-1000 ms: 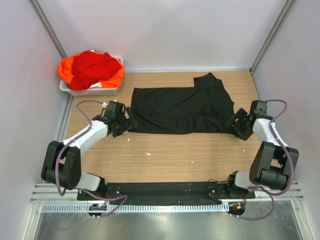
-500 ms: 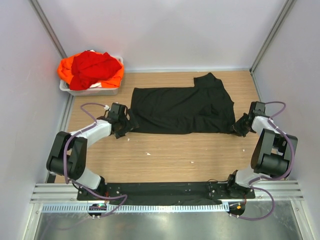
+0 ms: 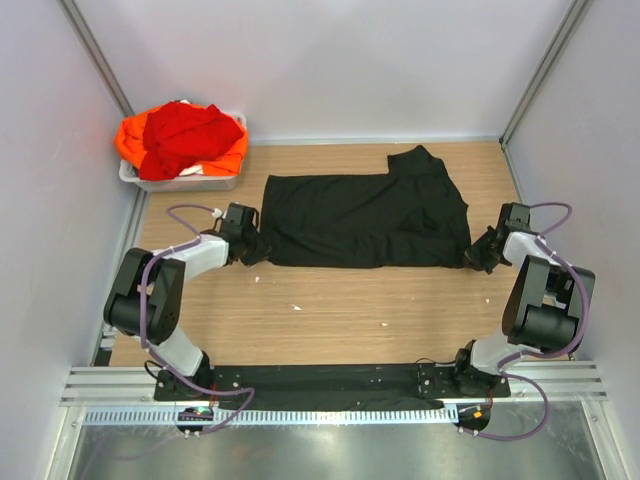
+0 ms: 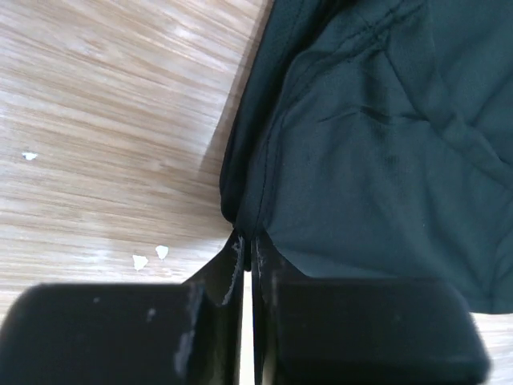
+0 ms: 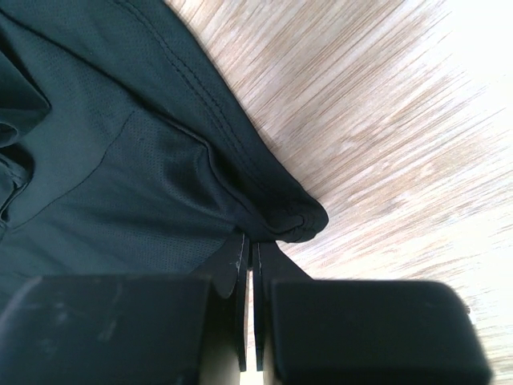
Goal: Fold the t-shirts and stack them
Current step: Fold the tshirt
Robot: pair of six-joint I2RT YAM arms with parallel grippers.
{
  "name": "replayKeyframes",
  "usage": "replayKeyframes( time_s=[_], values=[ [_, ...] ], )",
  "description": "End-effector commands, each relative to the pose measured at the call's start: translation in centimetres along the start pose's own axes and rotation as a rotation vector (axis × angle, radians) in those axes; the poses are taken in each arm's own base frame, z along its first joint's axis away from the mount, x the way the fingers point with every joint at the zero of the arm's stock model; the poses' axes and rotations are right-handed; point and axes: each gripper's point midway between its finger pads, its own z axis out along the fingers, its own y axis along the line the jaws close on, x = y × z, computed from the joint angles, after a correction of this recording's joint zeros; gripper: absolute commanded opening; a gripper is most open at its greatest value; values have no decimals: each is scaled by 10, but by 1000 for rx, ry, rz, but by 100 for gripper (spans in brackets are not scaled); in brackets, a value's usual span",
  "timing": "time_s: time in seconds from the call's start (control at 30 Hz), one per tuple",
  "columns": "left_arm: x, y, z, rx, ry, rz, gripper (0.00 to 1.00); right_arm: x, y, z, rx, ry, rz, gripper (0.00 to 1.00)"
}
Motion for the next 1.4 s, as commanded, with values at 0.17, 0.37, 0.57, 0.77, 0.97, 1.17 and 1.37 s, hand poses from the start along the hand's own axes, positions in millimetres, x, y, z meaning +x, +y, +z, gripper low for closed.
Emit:
replayKeyframes(
  time_s=[0.17,0.37,0.57,0.77,0.97,1.17,1.37],
  values=[
    [-16,24,-34,-162,-60,-9,0,-23,-18,-19,116,-123,2,1],
    [-4,39,-55,-180,-57,-20,0,-21,-21,-30,124,-139,5,1],
    [24,52,-66,-149,-7,-51,0,-13,-23,-44,119,-139,-4,10],
    [43,66,-87,-121,-15,-68,18,-15,-24,-67,120,-186,-15,71],
    [53,71,-111,-84,-3,-43,76,-21,-6,-93,36,-233,-48,86],
    [33,29,-180,101,-45,61,89,7,58,-108,-152,-208,-228,79],
    [-23,39,-236,-49,-237,312,95,31,91,-84,-171,-142,-306,42]
  ],
)
